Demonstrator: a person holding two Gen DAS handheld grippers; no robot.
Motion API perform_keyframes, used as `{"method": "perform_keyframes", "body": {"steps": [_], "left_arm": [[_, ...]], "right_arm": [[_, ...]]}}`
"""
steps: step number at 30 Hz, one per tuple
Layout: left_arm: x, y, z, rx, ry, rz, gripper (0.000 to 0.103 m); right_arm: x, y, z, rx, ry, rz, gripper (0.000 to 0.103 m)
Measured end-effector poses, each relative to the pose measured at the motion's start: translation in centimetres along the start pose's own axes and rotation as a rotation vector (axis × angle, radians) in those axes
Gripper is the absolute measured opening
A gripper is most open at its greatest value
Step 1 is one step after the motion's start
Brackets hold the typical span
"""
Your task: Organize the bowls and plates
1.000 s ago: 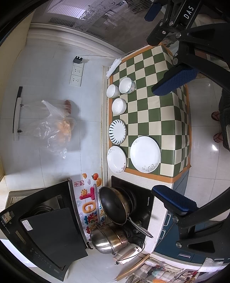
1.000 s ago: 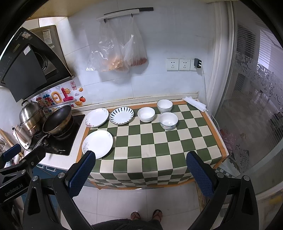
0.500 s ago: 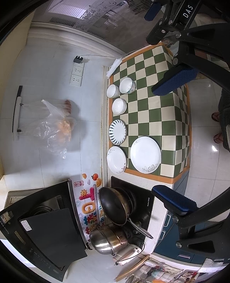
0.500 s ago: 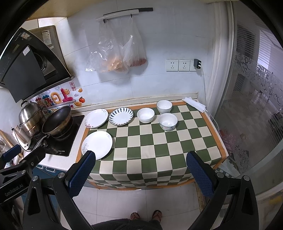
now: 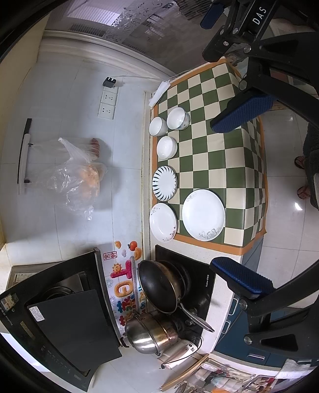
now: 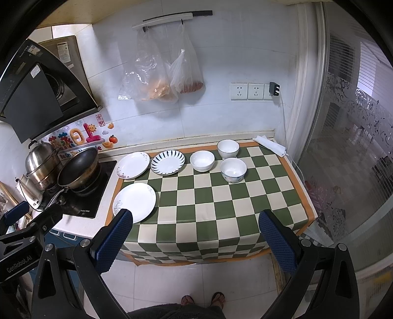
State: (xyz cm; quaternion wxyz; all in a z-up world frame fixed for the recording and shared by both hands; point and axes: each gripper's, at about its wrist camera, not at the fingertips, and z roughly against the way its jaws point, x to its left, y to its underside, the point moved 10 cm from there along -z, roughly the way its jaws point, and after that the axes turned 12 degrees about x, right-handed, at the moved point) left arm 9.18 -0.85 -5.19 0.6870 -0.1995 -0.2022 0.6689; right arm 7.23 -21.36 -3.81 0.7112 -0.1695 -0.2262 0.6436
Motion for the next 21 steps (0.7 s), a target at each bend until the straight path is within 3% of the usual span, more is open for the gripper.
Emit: {"method": "perform_keyframes", "body": {"steps": [9,13,17,21], "left_arm": [[0.5,-0.1,-1.1,0.000,-0.003,0.009,0.103],[3.5,-1.0,-5.4,0.013,-0.047,0.048,0.103],[7.5,-0.8,-11.5,0.084,-0.108,0.089,0.103],[11.3,-0.2,-18.9,0.206,-0.097,0.142,0.103]], "right_arm": [[0.3,-1.2,-1.3,0.001,-0.021,-0.022,0.103],[1.4,-1.8,-4.7,-0.010,-0.116,-0.039,0.103],[3.8,-1.5,-11.3,0.084,-0.195,-0.044,0.103],[6.6,-1.6,-18.5,0.175,-0.222,-0.019,0.103]]}}
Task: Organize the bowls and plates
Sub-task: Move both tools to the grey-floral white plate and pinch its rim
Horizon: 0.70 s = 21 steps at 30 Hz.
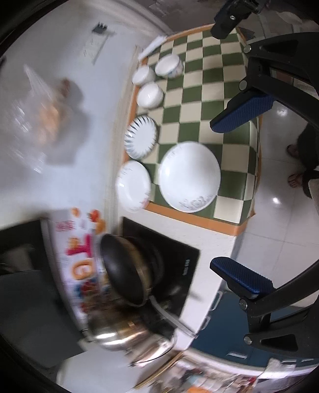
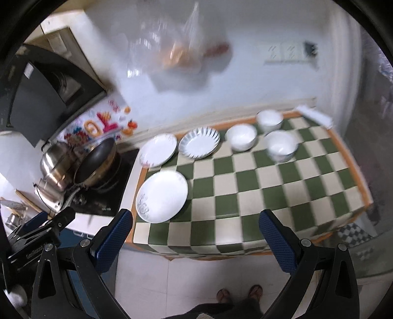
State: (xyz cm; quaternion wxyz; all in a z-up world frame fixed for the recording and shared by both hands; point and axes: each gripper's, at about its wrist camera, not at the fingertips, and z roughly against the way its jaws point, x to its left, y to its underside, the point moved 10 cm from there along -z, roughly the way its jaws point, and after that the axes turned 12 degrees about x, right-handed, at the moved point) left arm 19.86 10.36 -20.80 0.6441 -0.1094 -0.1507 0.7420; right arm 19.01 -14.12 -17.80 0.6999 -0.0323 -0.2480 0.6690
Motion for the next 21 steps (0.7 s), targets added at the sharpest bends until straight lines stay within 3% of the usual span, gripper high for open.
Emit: {"method": "perform_keyframes", "body": {"steps": [5,10,15,21], "left_arm": [[2.0,-0.8,-8.0,0.157,0.018,0.054,0.103],[3.7,-2.2,-16.1,0.296,-0.021,0.082,0.101],[5.1,-3.9,-23.4,0.409,-0.001,0.154,0.086],[5.4,-4.4,-29.6,0.540,0.009,0.187,0.063]], "right_arm": [[1.2,-2.0,-11.1,0.154,-0.017,0.038,0.103],[1.5,-4.7,-21.4,0.280,-0.051,0.069,0.103],[1.4,-7.1,-31.3,0.425,-0.090,0.068,0.100],[1.8,-8.4,-39.9,0.582,-0.129,0.087,0.078]]}}
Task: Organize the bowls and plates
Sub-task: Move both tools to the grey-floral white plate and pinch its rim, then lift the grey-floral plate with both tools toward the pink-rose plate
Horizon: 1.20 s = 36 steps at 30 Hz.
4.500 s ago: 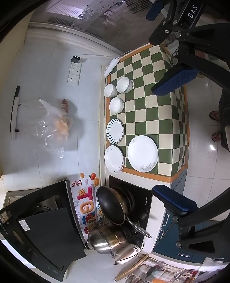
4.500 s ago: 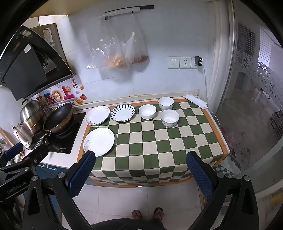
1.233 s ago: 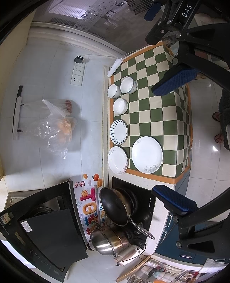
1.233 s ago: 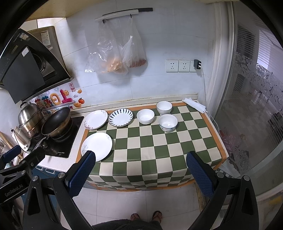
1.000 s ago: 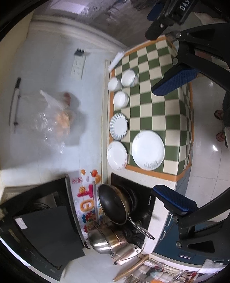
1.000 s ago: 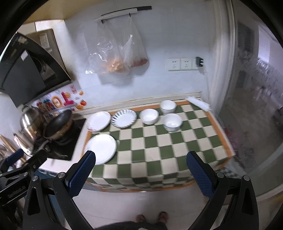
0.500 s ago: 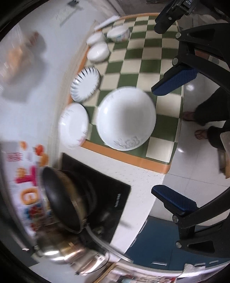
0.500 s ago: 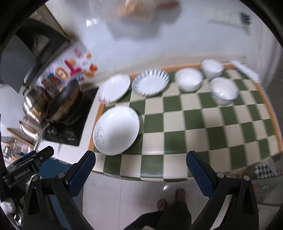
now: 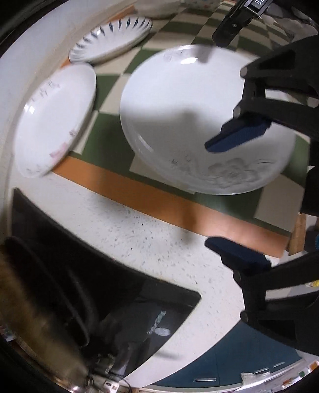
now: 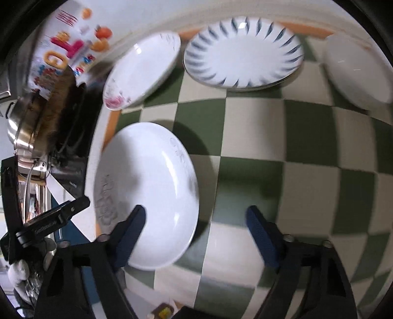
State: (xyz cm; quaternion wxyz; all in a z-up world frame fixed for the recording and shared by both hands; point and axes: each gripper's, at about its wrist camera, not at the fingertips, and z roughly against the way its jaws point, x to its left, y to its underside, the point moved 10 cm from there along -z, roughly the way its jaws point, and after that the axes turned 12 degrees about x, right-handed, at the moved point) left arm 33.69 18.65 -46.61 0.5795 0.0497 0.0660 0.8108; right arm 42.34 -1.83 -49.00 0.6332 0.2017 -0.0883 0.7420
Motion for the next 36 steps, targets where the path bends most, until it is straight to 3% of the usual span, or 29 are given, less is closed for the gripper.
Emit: {"method": "perform_keyframes", "body": {"steps": [3,6,8,10,11,17,23,28,36], "left_arm": [[-0.3,-0.2,-1.3,0.033,0.011,0.001,0.052],[-1.0,-0.1,-1.5,0.036,0.060,-0.017,0.047],[-1.8,0.1,-1.2,0.035,0.091,-0.036,0.035],[-2.0,0.6,-0.6,0.027,0.088,-0.042,0.035],[-2.0,0.7,-0.5,0.022,0.092,-0.042,0.035],[-2.3,2.6,1.2,0.007,0.104,-0.038,0.033],[-5.8,5.4,2.7,-0.012,0.115,-0.080,0.033],[-9.9,8.4,4.6,-0.030,0.116,-0.152,0.033],[-14.5,11.2,4.5,-0.021,0.122,-0.260,0.033]], "right_arm": [[0.1,-1.6,-2.2,0.051,-0.020,0.021,0.066],[0.3,-2.7,-3.4,0.078,-0.049,0.024,0.049],[0.4,-3.1,-3.8,0.084,-0.055,0.026,0.033],[1.1,-3.0,-4.1,0.109,-0.083,0.034,0.017],[1.1,-2.9,-4.2,0.116,-0.086,0.032,0.014],[1.5,-2.1,-3.9,0.107,-0.100,0.046,0.014],[0.1,-0.6,-1.4,0.068,-0.107,0.039,0.014],[-2.9,1.1,1.8,0.019,-0.108,0.011,0.014],[-9.3,4.0,5.1,-0.028,-0.096,-0.072,0.014]]}}
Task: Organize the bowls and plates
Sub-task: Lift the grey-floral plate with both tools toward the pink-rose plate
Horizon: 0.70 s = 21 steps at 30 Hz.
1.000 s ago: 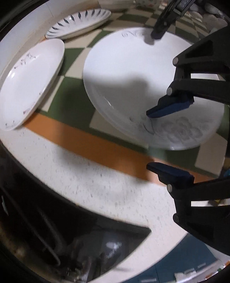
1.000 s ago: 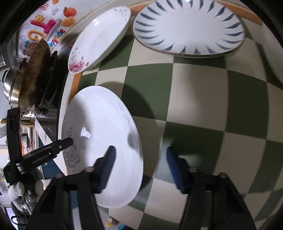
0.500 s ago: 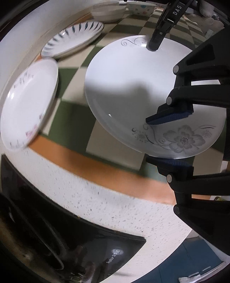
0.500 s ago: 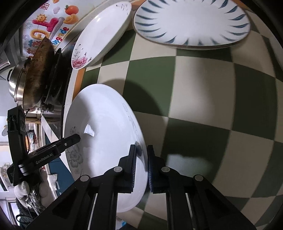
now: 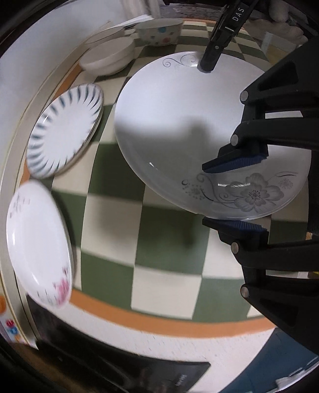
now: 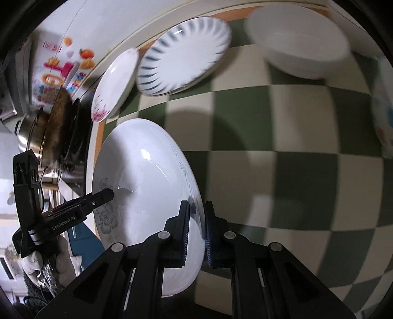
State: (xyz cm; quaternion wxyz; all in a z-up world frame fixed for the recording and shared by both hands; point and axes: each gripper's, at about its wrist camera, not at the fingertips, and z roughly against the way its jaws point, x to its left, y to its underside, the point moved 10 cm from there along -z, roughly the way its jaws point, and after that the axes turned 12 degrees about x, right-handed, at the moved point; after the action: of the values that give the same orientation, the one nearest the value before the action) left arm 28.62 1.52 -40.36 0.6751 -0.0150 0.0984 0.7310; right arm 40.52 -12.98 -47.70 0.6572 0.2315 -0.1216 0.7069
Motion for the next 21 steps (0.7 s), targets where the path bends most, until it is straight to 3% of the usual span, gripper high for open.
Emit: {"method": "perform_keyframes", "body": {"steps": [7,16,18,21], "left_arm": [[-0.3,-0.2,-1.3,0.029,-0.027,-0.035,0.033],[-0.8,-2.0,-2.5,0.063,-0.066,-0.036,0.033],[-4.0,-5.0,-4.3,0.070,-0.078,-0.032,0.033],[-4.5,-5.2,-4.4,0.071,-0.082,-0.029,0.034]], "right_arm": [[-3.4,0.2,-0.1,-0.009,0.002,-0.057,0.014],[-4.4,-0.3,-0.8,0.005,-0.012,-0.081,0.014],[-4.7,-0.4,-1.0,0.013,-0.015,-0.086,0.014],[-4.8,-0.2,-1.3,0.025,-0.012,-0.088,0.014]]}}
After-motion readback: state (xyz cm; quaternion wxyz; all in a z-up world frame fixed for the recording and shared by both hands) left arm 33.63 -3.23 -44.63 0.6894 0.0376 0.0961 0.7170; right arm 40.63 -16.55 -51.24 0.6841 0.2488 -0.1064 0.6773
